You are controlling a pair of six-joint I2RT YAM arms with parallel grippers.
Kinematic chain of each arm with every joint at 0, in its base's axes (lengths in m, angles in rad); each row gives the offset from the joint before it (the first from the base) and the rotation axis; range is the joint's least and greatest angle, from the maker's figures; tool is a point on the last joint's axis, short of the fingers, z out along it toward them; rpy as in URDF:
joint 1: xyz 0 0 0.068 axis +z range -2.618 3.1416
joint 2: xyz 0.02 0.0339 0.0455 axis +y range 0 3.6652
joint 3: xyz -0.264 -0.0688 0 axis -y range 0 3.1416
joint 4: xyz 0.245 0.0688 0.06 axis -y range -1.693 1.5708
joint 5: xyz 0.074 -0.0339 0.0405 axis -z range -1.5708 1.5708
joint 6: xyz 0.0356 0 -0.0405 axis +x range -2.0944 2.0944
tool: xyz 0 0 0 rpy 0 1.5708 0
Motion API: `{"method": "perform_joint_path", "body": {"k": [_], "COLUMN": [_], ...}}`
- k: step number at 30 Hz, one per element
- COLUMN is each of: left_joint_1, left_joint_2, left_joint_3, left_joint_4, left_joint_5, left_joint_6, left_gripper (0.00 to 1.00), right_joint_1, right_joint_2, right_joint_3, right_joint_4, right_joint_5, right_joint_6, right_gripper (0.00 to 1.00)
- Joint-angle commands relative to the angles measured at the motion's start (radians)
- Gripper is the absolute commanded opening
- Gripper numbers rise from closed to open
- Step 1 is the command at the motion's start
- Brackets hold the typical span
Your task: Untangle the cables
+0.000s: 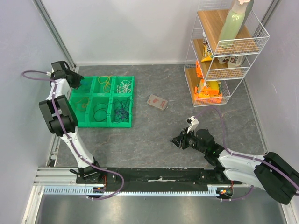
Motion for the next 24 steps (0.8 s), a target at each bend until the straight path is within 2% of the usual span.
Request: {"method": "perform_joint_path", "body": {"k": [1, 3, 7, 13, 16, 20, 22, 24], "left_joint_1": [0.007, 0.007, 0.006, -0.04, -0.192, -0.529, -0.663, -0.77], "left_joint_2": [-0.124, -0.166, -0.262, -0.451, -0.545, -0.655, -0.721, -0.786], "left_joint_3": [-0.001, -0.033, -0.111, -0.361, -0.487, -0.587, -0.638, -0.668], "left_joint_4": [0.016, 0.032, 0.054, 0.176, 0.229, 0.27, 0.34, 0.371], "left_joint_5": [0.046, 0.067, 0.107, 0.218, 0.267, 0.27, 0.265, 0.243], "left_joint_6": [-0.081, -0.101, -0.138, -0.175, -0.114, 0.015, 0.08, 0.135], "left_gripper": [0.54, 0.69, 0.72, 0.72, 0.72, 0.72, 0.72, 0.72], "right_joint_1": [-0.004, -0.004, -0.004, -0.004, -0.004, -0.004, -0.004, -0.004], "right_joint_2": [0.003, -0.001, 0.003, -0.003, -0.024, -0.081, -0.124, -0.2], "right_joint_3": [0.006, 0.004, 0.006, 0.003, 0.0, 0.001, 0.008, 0.023], "right_joint_4": [0.05, 0.052, 0.052, 0.053, 0.039, -0.014, -0.068, -0.193], "right_joint_5": [-0.005, -0.005, -0.006, -0.008, -0.002, 0.027, 0.053, 0.105], "right_joint_6": [-0.014, -0.014, -0.014, -0.013, -0.011, -0.005, -0.002, 0.001], "right_gripper": [0.29, 0.29, 0.29, 0.29, 0.29, 0.29, 0.31, 0.34]}}
